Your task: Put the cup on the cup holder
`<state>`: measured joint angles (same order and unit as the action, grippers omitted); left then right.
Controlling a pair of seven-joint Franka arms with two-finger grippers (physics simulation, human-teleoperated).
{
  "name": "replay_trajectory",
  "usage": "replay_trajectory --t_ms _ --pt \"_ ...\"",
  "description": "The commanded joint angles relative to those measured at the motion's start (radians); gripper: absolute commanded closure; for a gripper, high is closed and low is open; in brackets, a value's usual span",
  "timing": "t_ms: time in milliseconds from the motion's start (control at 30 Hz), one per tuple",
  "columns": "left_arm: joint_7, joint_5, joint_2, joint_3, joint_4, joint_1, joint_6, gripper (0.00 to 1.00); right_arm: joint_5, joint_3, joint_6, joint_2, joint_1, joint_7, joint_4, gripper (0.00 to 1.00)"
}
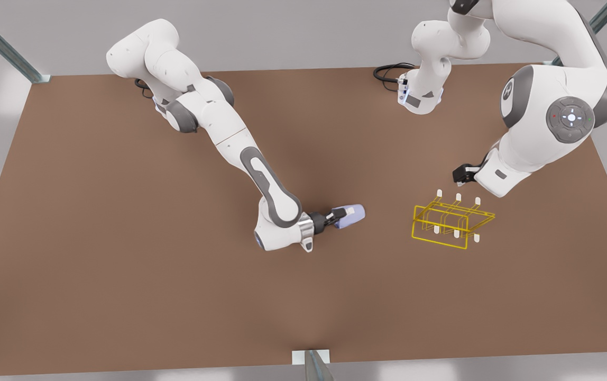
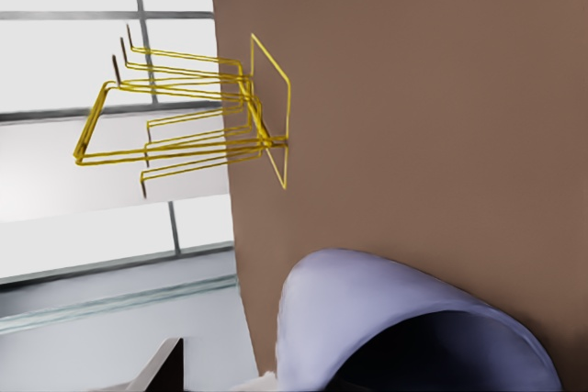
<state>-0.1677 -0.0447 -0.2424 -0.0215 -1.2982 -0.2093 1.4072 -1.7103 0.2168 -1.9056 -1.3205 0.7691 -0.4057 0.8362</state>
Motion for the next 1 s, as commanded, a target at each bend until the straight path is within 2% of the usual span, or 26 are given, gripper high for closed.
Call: replay_trajectory --t_ms 0,100,167,233,300,333,367,400,433,467,500,567,600,633,667,700,800,833,867,967 --pt "-0.006 0.000 0.000 0.000 0.000 -0.005 -0.001 0.00 0.001 0.009 -0.007 0.001 -0.001 -0.074 0.000 0.00" --pt "-0.007 0.000 0.000 0.000 0.000 -0.015 0.006 0.00 0.001 0.009 0.005 0.004 -0.037 -0.143 0.000 0.00" --pt "0.011 0.009 -0.023 0.002 0.002 -0.077 0.013 0.00 0.038 0.009 0.059 0.020 -0.093 -0.162 0.001 0.00" --pt "0.195 0.020 -0.126 0.009 0.004 -0.243 0.087 0.00 0.080 0.007 0.145 0.027 -0.142 -0.163 0.001 0.00" --pt "0.701 0.045 -0.202 0.009 0.004 -0.288 0.168 0.00 0.153 0.007 0.256 0.046 -0.217 -0.165 0.003 0.00" --pt "0.786 0.065 -0.241 0.032 0.004 -0.300 0.182 0.00 0.226 0.013 0.330 0.102 -0.287 -0.173 0.007 0.00" --pt "0.804 0.129 -0.265 0.041 0.002 -0.317 0.243 0.00 0.504 0.023 0.385 0.211 -0.388 -0.171 0.007 0.00" --pt "0.795 0.085 -0.273 0.041 -0.022 -0.331 0.331 0.00 0.746 0.035 0.427 0.331 -0.425 -0.165 -0.002 0.00" --pt "0.809 0.083 -0.279 0.041 -0.049 -0.328 0.343 0.00 1.053 0.038 0.427 0.484 -0.381 -0.136 -0.006 0.00" --pt "0.895 0.092 -0.308 0.041 -0.064 -0.329 0.369 0.00 1.211 0.035 0.454 0.584 -0.363 -0.052 -0.003 0.00" --pt "0.994 0.128 -0.289 0.041 -0.197 -0.328 0.510 0.00 1.368 0.035 0.525 0.658 -0.356 -0.016 -0.003 0.00" --pt "1.048 0.128 -0.206 0.038 -0.463 -0.325 0.791 0.00 1.483 0.026 0.544 0.719 -0.356 0.011 0.075 0.00" --pt "1.074 0.129 -0.206 0.037 -0.490 -0.323 0.832 0.00 1.549 -0.006 0.527 0.776 -0.358 0.158 0.190 0.00" --pt "1.114 0.128 -0.206 0.037 -0.497 -0.323 0.852 0.00 1.678 -0.118 0.497 0.837 -0.408 0.338 0.272 0.00" --pt "1.149 0.126 -0.206 0.035 -0.515 -0.329 0.877 0.00 1.764 -0.302 0.505 0.987 -0.571 0.441 0.438 0.00" --pt "1.136 0.126 -0.206 0.037 -0.513 -0.354 0.880 0.00 1.764 -0.347 0.508 1.101 -0.698 0.453 0.555 0.00" --pt "1.146 0.048 -0.212 0.038 -0.521 -0.366 0.984 0.00 1.764 -0.343 0.573 1.113 -0.732 0.515 0.492 0.00" --pt "1.209 0.043 -0.216 0.038 -0.526 -0.369 0.997 0.00 1.764 -0.326 0.577 1.109 -0.789 0.455 0.406 0.00" --pt "1.237 0.008 -0.219 0.038 -0.542 -0.369 0.997 0.00 1.767 -0.326 0.579 1.106 -0.804 0.452 0.396 0.00" --pt "1.265 0.006 -0.222 0.038 -0.638 -0.364 1.156 0.00 1.791 -0.326 0.577 1.106 -0.806 0.453 0.394 0.00"
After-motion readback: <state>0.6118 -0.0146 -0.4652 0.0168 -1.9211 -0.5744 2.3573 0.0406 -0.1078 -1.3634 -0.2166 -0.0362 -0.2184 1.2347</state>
